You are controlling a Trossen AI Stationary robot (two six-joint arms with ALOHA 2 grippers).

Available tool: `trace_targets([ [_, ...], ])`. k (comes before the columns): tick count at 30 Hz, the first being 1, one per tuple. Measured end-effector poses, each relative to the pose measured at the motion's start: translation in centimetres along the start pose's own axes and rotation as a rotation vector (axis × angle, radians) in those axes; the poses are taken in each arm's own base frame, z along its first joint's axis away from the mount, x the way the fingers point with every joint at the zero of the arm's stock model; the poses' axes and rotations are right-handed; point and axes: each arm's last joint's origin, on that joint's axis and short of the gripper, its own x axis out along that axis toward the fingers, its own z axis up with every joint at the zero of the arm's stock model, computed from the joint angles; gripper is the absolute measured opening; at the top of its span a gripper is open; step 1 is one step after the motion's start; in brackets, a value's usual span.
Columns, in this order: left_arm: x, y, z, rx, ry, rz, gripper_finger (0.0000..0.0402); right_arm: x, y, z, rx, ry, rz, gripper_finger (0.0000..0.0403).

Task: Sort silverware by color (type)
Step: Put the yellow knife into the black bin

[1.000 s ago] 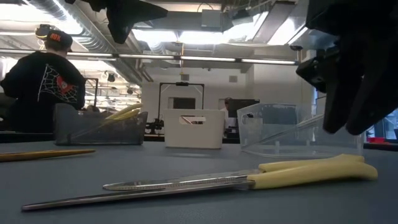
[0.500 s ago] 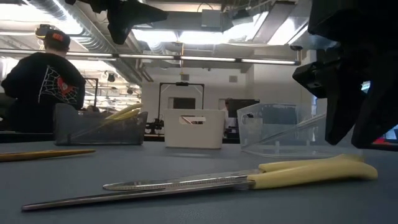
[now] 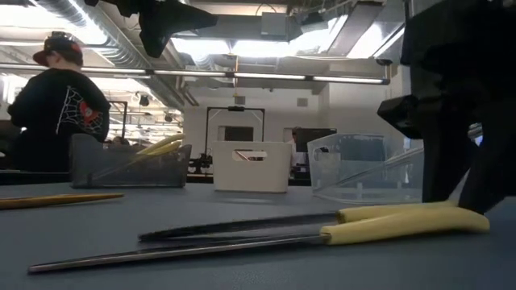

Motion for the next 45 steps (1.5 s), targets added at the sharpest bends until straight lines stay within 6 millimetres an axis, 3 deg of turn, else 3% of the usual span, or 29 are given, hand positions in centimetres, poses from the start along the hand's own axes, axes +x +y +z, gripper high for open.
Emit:
trace_targets([
  [12, 0.0, 0.0, 0.0, 0.000, 0.000, 0.000, 0.0160, 0.5, 0.0, -0.2, -0.007, 0.014, -0.011, 0.0099],
  [21, 0.0, 0.0, 0.0, 0.001, 0.001, -0.001, 0.0160, 0.5, 0.0, -0.2, -0.007, 0.014, -0.012, 0.0049],
  [35, 0.0, 0.0, 0.0, 0.001, 0.001, -0.001, 0.0160, 0.4, 0.0, 0.1, -0.012, 0.007, -0.026, 0.0051],
  [45, 0.0, 0.0, 0.0, 0.002, 0.001, -0.001, 0.0160, -0.2, 0.0, 1.9, -0.060, -0.060, -0.102, 0.0052],
])
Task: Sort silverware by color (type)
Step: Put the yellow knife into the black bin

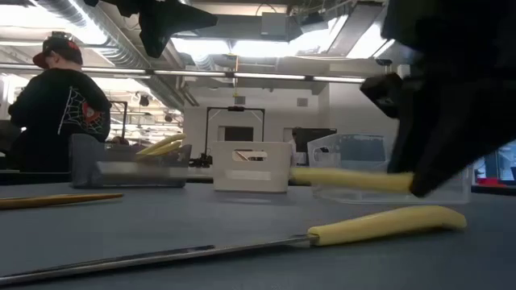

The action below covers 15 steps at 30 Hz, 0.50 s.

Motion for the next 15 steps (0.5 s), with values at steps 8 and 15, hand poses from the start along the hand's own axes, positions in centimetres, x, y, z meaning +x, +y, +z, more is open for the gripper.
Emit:
trace_targets([
  [8, 0.0, 0.0, 0.0, -0.083, -0.002, -0.001, 0.0160, -0.6, -2.0, 2.8, -0.067, -0.069, -0.105, 0.0052],
  [15, 0.2, 0.2, 0.1, -0.214, 0.018, -0.037, 0.0160, -1.5, -4.3, 5.8, -0.234, -0.129, -0.159, 0.0052],
])
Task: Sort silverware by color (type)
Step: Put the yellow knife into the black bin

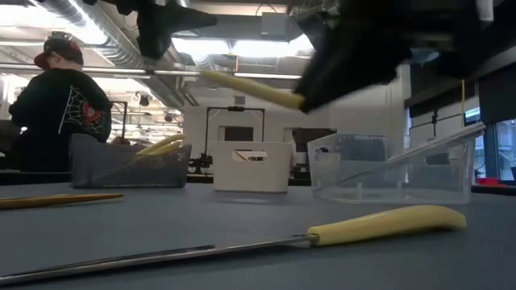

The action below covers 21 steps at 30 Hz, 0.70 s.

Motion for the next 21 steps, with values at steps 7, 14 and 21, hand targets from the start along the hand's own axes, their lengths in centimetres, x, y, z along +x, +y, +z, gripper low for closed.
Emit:
trace_targets([
  [7, 0.5, 0.7, 0.4, -0.192, 0.116, -0.116, 0.0160, -0.8, -2.7, 2.7, -0.200, -0.085, -0.033, 0.0052],
  [14, 0.8, 1.2, 0.7, -0.316, 0.216, -0.203, 0.0160, -1.4, -4.9, 4.3, -0.292, -0.141, -0.053, 0.0053],
  [21, 0.8, 1.3, 0.8, -0.443, 0.297, -0.250, 0.0160, -1.4, -7.1, 4.6, -0.298, -0.183, -0.034, 0.0053],
])
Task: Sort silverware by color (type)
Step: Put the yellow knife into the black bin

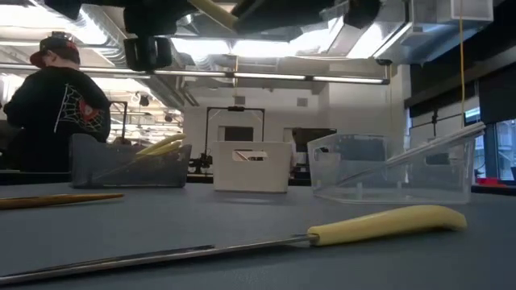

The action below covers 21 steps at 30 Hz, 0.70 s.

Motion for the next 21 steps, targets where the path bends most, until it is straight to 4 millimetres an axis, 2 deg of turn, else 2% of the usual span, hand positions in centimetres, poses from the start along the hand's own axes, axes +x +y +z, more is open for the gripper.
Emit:
trace_targets([
  [8, -0.09, 0.91, -0.67, -0.118, 0.091, 0.086, 0.0160, 0.08, -0.95, -0.34, 0.018, -0.026, 0.016, 0.0053],
  [21, -0.12, 0.85, -0.95, -0.269, 0.173, 0.065, 0.0160, 0.08, -0.95, -0.39, 0.018, -0.017, 0.010, 0.0053],
])
